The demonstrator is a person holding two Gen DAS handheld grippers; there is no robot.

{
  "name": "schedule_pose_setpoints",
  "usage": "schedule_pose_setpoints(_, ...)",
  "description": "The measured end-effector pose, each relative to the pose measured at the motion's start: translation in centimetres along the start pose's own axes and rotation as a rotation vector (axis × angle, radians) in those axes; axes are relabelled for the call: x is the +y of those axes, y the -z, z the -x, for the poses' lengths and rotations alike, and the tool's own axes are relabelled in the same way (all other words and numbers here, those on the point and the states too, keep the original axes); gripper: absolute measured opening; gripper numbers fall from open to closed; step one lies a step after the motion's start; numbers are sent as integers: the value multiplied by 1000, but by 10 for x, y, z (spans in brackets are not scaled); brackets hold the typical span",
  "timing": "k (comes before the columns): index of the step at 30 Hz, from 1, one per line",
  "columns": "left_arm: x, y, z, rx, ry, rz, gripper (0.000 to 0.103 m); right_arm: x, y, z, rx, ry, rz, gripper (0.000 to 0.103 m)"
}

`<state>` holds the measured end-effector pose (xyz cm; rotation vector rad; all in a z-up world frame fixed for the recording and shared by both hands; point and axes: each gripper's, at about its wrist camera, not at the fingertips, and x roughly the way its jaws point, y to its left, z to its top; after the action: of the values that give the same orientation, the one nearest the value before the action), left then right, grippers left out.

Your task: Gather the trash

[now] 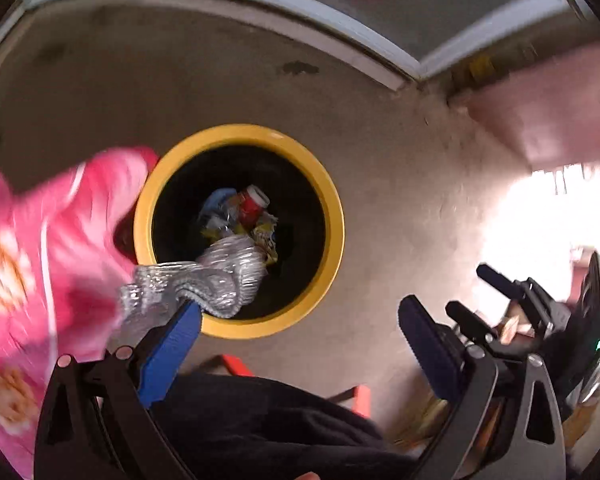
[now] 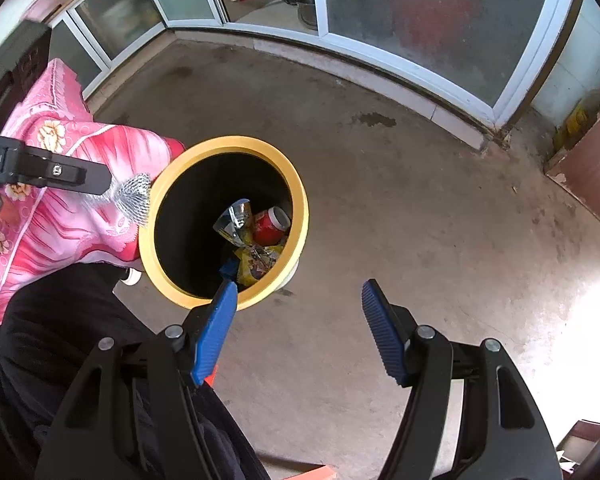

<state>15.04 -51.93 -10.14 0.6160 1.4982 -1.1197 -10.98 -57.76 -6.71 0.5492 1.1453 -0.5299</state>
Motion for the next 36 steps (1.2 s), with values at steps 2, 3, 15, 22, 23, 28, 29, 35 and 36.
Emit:
schedule_pose_setpoints(2,-7,-5,13,-75,73,-82,95,-2,2,1,1,-1,-9,62)
schedule_pose_setpoints(3,-2,-8,20,-121,209,-65,95,-4,3,2,1,-3,-12,62)
schedule_pose_setpoints(15,67,4,-12,-149,551,260,95,-9,6,-3,19,1,-18,62)
schedule_pose_setpoints(22,65,-3,5,-178,582,211,95,-5,6,-4,17,-14,-4,62)
schedule_pose_setpoints(23,67,-4,8,-167,595,213,95,-4,5,-5,17,-20,-7,62)
schedule_pose_setpoints(28,76,4,6,-163,675,271,95,7,3,-5,-1,-76,1,62)
schedule_pose_setpoints(29,76,6,4,-160,653,301,95,9,3,-5,-7,-94,-1,62)
schedule_pose_setpoints(35,74,10,8,-137,961,360,95,29,3,3,-55,-178,31,62)
schedule_pose_setpoints(36,73,10,10,-134,962,356,95,31,3,4,-60,-183,34,62)
